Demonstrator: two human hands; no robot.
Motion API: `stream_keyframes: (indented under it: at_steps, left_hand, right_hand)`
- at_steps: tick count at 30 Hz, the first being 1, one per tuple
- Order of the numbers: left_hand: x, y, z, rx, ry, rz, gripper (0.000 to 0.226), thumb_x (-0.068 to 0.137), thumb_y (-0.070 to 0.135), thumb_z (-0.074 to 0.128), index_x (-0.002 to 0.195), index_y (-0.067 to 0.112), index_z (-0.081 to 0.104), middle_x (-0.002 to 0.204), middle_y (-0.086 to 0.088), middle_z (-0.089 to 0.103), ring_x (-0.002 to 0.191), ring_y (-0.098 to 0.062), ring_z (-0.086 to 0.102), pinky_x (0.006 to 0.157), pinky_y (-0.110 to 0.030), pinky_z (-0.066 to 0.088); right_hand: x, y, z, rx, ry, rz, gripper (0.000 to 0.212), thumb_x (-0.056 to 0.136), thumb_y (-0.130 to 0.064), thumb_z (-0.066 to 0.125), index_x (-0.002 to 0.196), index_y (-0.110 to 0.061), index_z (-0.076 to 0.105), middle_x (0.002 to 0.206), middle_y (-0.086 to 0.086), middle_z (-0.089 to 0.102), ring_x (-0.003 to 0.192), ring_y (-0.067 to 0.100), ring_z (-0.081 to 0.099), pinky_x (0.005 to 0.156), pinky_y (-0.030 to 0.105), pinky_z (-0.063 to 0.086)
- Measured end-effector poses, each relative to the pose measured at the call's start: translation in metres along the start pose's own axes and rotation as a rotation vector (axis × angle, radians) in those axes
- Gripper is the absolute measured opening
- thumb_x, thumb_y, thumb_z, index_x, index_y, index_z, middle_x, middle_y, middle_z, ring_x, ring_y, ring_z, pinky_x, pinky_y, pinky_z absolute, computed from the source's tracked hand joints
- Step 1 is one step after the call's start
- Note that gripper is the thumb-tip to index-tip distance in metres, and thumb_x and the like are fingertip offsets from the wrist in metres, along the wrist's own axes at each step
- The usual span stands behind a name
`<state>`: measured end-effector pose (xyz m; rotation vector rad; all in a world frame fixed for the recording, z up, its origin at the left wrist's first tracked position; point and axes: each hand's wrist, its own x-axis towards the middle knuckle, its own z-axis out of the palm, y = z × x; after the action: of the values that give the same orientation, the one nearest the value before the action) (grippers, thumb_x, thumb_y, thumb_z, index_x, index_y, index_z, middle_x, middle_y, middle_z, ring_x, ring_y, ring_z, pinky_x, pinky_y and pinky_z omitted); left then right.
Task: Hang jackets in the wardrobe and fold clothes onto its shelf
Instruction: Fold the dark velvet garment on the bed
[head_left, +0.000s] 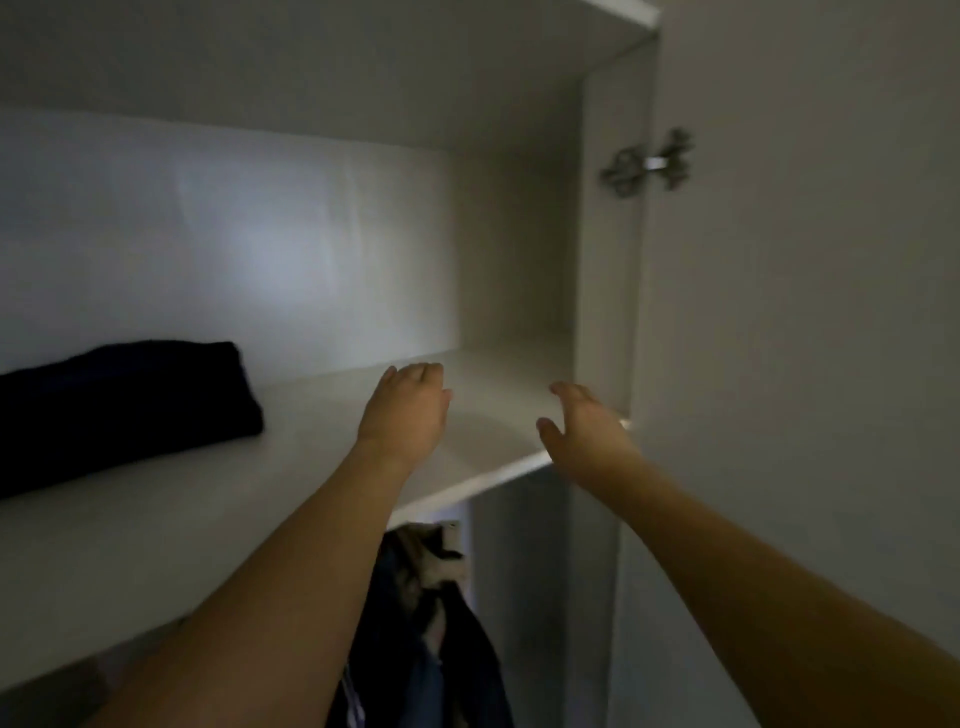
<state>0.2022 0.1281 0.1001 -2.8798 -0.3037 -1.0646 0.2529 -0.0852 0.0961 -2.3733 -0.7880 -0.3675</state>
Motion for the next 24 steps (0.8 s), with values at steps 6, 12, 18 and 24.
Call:
stream_keyframes:
  at_steps: [6, 12, 18, 24]
  left_hand:
    - [-0.048, 0.183, 0.002, -0.097, 0.014, 0.235, 0.037, 0.098, 0.028, 0.048, 0.129, 0.006, 0.052, 0.128, -0.013, 0.057, 0.121, -0.031, 0.049, 0.112, -0.043, 0.023]
    - [-0.119, 0.346, 0.019, -0.307, 0.091, 0.64, 0.035, 0.081, 0.014, 0.07, 0.111, -0.005, 0.067, 0.111, -0.021, 0.067, 0.1, -0.036, 0.067, 0.092, -0.049, 0.051]
    - [-0.206, 0.487, 0.016, -0.493, -0.038, 0.916, 0.046, 0.084, 0.018, 0.071, 0.124, -0.003, 0.061, 0.125, -0.018, 0.061, 0.116, -0.034, 0.06, 0.101, -0.048, 0.047]
    - [-0.311, 0.632, -0.057, -0.591, -0.089, 1.09, 0.051, 0.1, 0.027, 0.048, 0.144, 0.003, 0.039, 0.148, -0.013, 0.041, 0.139, -0.028, 0.036, 0.119, -0.04, 0.022]
  right_hand:
    - [-0.129, 0.114, -0.1, -0.118, 0.032, 0.168, 0.056, 0.099, -0.031, 0.046, 0.148, -0.011, 0.027, 0.151, 0.009, 0.034, 0.135, 0.027, 0.037, 0.11, 0.037, 0.032]
    - [-0.27, 0.198, -0.171, -0.254, 0.097, 0.328, 0.051, 0.098, -0.028, 0.047, 0.146, -0.017, 0.033, 0.15, 0.0, 0.036, 0.134, 0.02, 0.04, 0.108, 0.032, 0.035]
    - [-0.442, 0.261, -0.239, -0.364, 0.159, 0.648, 0.051, 0.097, -0.026, 0.048, 0.145, -0.014, 0.036, 0.149, 0.002, 0.039, 0.135, 0.019, 0.038, 0.111, 0.029, 0.03]
    - [-0.618, 0.279, -0.318, -0.405, 0.297, 0.863, 0.053, 0.097, -0.024, 0.051, 0.145, -0.007, 0.036, 0.147, 0.009, 0.04, 0.134, 0.024, 0.039, 0.111, 0.032, 0.03]
